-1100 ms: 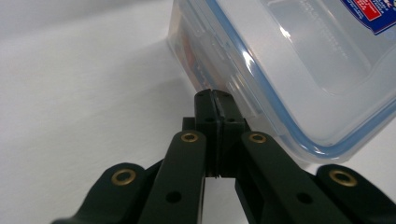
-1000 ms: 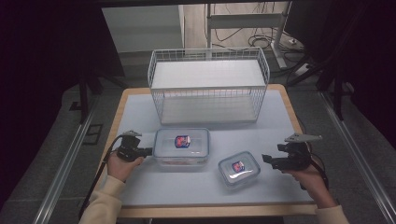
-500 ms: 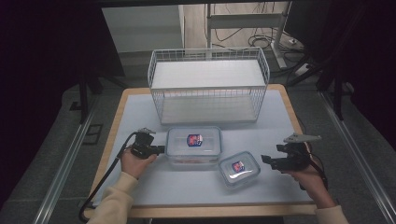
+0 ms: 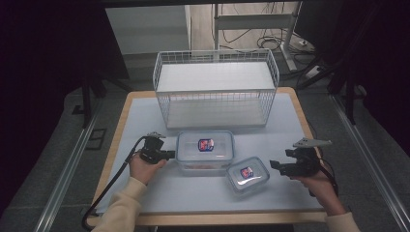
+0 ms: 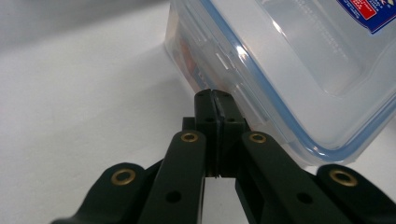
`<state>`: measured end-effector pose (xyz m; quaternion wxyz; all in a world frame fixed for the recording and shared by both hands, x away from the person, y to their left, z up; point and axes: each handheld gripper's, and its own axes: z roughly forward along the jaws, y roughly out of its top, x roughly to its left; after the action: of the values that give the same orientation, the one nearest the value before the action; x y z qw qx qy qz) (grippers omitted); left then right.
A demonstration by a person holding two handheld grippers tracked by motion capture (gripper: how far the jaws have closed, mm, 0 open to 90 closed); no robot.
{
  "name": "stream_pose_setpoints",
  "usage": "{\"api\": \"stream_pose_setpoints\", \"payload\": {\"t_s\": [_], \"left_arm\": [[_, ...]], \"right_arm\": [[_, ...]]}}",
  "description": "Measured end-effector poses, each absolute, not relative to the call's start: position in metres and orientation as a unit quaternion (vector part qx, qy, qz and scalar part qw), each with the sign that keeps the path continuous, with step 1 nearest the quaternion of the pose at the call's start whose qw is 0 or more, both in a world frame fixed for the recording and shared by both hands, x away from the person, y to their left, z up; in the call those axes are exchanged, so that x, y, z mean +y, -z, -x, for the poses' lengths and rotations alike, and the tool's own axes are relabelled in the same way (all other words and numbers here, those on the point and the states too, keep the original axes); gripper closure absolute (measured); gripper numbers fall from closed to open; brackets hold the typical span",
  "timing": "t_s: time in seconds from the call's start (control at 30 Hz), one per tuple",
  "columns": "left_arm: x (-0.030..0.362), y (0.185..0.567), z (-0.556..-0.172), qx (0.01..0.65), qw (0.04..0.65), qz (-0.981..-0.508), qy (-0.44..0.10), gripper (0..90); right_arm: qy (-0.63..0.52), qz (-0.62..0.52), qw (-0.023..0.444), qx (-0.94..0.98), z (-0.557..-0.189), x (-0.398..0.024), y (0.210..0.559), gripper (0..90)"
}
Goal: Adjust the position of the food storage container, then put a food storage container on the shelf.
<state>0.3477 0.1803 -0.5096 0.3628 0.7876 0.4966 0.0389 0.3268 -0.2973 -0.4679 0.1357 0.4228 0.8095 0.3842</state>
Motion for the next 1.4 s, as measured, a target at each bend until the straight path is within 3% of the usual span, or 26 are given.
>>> {"api": "stream_pose_setpoints", "payload": {"t_s": [0.37, 0.8, 0.93, 0.97, 1.07, 1.13, 1.2, 1.4], "left_arm": [[0.185, 0.506, -0.347, 0.491, 0.372, -0.787, -0.043, 89.9], [0.219, 0.485, -0.322, 0.488, 0.422, -0.761, -0.064, 87.1], [0.224, 0.480, -0.319, 0.495, 0.428, -0.752, -0.075, 78.0], [0.226, 0.478, -0.320, 0.501, 0.437, -0.743, -0.073, 58.8], [0.225, 0.474, -0.323, 0.507, 0.444, -0.736, -0.068, 34.9], [0.224, 0.473, -0.323, 0.507, 0.447, -0.733, -0.069, 24.7], [0.221, 0.472, -0.324, 0.506, 0.457, -0.730, -0.052, 18.7], [0.215, 0.474, -0.328, 0.501, 0.465, -0.729, -0.024, 16.4]], "right_arm": [[-0.393, -0.423, 0.137, 0.805, -0.327, -0.296, 0.465, 17.6], [-0.430, -0.412, 0.127, 0.794, -0.334, -0.281, 0.451, 17.7], [-0.445, -0.405, 0.122, 0.789, -0.338, -0.274, 0.443, 17.7], [-0.448, -0.399, 0.120, 0.791, -0.338, -0.271, 0.443, 17.5], [-0.453, -0.396, 0.115, 0.790, -0.338, -0.268, 0.443, 16.9], [-0.455, -0.396, 0.115, 0.789, -0.338, -0.266, 0.443, 16.8], [-0.461, -0.394, 0.112, 0.787, -0.338, -0.263, 0.443, 16.8], [-0.466, -0.384, 0.092, 0.792, -0.339, -0.250, 0.440, 16.9]]}}
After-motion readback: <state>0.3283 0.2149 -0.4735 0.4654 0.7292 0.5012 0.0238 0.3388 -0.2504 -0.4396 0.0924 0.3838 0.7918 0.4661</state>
